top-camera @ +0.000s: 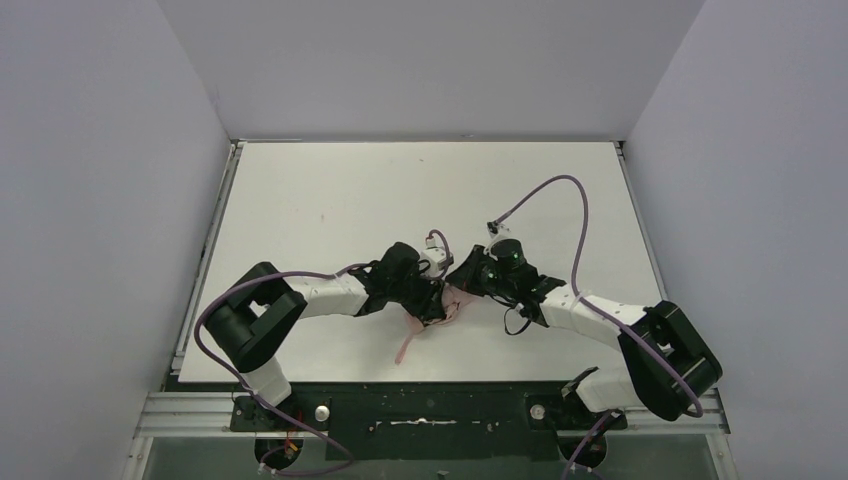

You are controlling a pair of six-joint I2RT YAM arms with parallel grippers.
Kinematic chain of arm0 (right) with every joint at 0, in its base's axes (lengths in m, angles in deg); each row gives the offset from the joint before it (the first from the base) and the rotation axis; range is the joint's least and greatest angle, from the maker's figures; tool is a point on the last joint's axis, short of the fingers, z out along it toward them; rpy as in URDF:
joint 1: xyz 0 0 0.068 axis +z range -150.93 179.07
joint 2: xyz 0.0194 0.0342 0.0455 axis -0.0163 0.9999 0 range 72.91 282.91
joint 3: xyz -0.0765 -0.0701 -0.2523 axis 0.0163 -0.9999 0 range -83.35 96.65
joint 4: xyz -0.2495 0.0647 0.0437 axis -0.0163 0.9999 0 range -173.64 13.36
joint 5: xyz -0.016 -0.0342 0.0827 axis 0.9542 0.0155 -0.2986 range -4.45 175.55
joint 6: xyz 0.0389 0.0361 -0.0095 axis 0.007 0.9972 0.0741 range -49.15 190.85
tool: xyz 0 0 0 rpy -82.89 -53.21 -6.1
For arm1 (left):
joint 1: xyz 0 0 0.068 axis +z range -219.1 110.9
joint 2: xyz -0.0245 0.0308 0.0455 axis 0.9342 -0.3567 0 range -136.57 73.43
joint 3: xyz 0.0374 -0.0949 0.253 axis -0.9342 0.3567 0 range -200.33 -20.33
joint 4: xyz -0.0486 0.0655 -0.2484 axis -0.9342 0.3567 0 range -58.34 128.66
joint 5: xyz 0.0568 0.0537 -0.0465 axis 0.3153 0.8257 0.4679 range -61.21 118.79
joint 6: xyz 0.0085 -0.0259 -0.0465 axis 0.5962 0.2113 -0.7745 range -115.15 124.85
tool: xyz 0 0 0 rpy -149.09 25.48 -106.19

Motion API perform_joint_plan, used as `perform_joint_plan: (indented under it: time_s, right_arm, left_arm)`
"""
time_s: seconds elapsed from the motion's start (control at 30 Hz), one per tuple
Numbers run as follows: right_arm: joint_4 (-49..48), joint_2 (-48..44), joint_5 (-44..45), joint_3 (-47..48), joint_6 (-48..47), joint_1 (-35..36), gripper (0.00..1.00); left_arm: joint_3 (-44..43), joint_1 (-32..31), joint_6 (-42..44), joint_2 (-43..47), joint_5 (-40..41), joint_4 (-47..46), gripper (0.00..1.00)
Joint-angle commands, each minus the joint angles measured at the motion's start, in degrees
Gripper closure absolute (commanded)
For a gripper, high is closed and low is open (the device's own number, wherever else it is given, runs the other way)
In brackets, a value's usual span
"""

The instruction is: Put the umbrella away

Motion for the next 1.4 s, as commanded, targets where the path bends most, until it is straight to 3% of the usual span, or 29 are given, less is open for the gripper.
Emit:
perform_joint_plan:
  time_s: [0.0,0.37,0.5,0.6,0.77,0.8,0.83,1.0,1.17,1.27,1.37]
  right_arm:
    - [-3.8,0.7,6.7,-0.9,-0.2,0.2,1.00]
    - [-13.5,10.9,7.5,-5.3,-0.3,1.1,1.00]
    - [-9.2,6.5,8.9,-5.3,-2.0,0.1,1.00]
    - [1.8,1.2,11.7,-0.1,-7.0,-0.9,0.92]
    - [19.5,-5.1,15.8,8.2,-14.8,-3.4,0.80]
    - [22.0,-5.8,17.1,9.4,-15.7,-4.2,0.79]
    - [24.1,-6.2,17.6,10.4,-16.7,-4.9,0.78]
    - [32.4,-6.6,19.3,14.6,-19.6,-7.4,0.75]
    - [36.2,-4.5,19.9,17.9,-21.7,-7.5,0.75]
    - [37.4,-1.5,18.6,20.3,-23.5,-7.6,0.74]
    - [39.6,4.2,16.9,24.2,-25.5,-7.4,0.74]
  left_arm:
    - [-0.2,0.3,0.1,-1.1,-2.4,5.2,1.00]
    - [-0.8,0.3,1.3,-0.1,-1.6,7.4,1.00]
    - [-4.7,0.2,7.6,1.0,0.5,14.7,0.99]
    - [-8.3,0.9,14.0,1.6,1.6,19.4,0.73]
    - [-13.3,4.5,16.9,1.8,0.1,22.7,0.25]
    - [-14.1,5.6,16.9,1.9,-0.6,23.1,0.17]
    - [-15.0,6.3,16.7,2.2,-1.4,23.3,0.16]
    - [-18.1,9.2,14.5,5.3,-3.5,24.5,0.14]
    - [-13.3,10.7,8.1,13.7,3.5,23.4,0.16]
    - [-7.5,10.7,1.2,20.4,10.7,23.7,0.31]
    - [-0.8,10.0,-7.0,26.4,17.8,24.6,0.53]
